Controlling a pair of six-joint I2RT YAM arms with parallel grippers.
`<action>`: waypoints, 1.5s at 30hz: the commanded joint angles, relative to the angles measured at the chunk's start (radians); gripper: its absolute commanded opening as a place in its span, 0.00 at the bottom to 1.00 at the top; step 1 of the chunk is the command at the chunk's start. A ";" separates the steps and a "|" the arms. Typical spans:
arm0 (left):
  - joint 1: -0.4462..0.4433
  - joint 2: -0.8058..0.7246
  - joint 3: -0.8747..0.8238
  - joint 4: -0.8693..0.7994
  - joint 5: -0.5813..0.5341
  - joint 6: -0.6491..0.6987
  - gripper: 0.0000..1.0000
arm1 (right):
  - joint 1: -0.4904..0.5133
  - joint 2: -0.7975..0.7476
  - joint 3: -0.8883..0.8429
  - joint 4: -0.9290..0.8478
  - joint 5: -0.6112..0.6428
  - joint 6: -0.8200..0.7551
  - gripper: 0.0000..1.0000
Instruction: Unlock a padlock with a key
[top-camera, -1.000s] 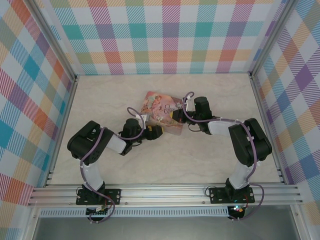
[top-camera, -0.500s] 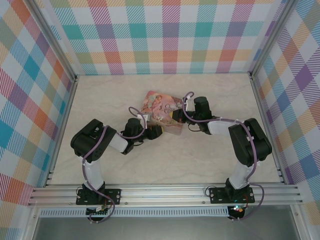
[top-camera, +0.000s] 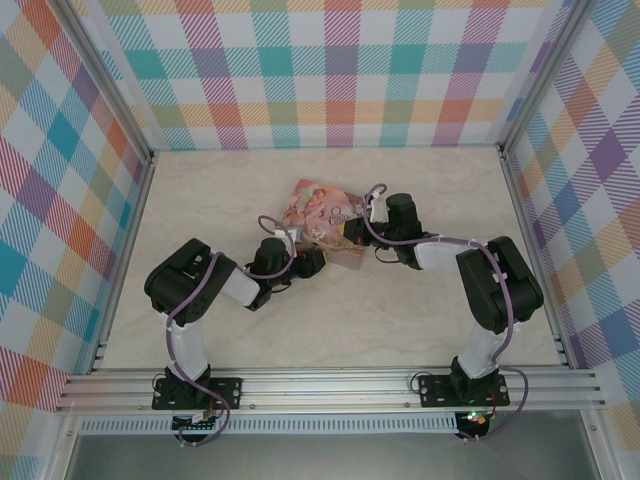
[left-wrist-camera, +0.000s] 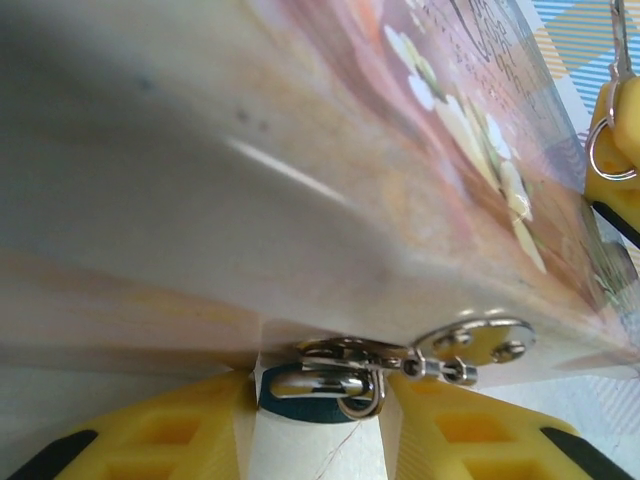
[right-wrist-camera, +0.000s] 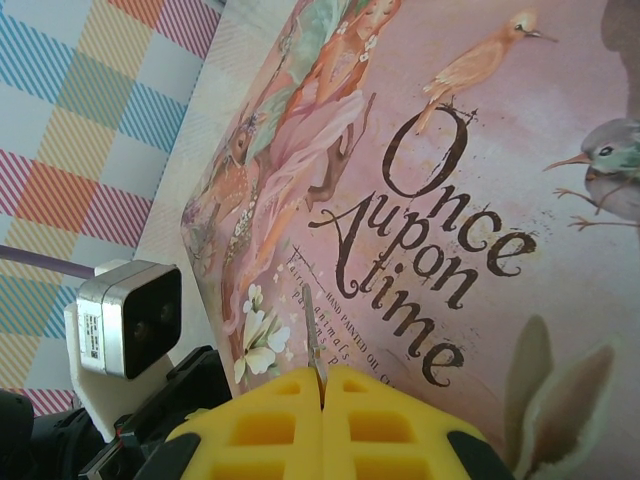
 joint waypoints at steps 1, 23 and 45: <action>-0.005 0.008 0.024 0.079 -0.055 -0.024 0.37 | 0.029 0.027 -0.023 -0.135 -0.010 -0.014 0.02; -0.038 -0.157 0.016 -0.057 -0.083 -0.097 0.24 | 0.034 -0.204 -0.032 -0.277 0.098 -0.152 0.03; -0.091 -0.273 0.092 -0.238 -0.019 -0.357 0.15 | 0.236 -0.323 -0.233 -0.302 0.314 -0.418 0.03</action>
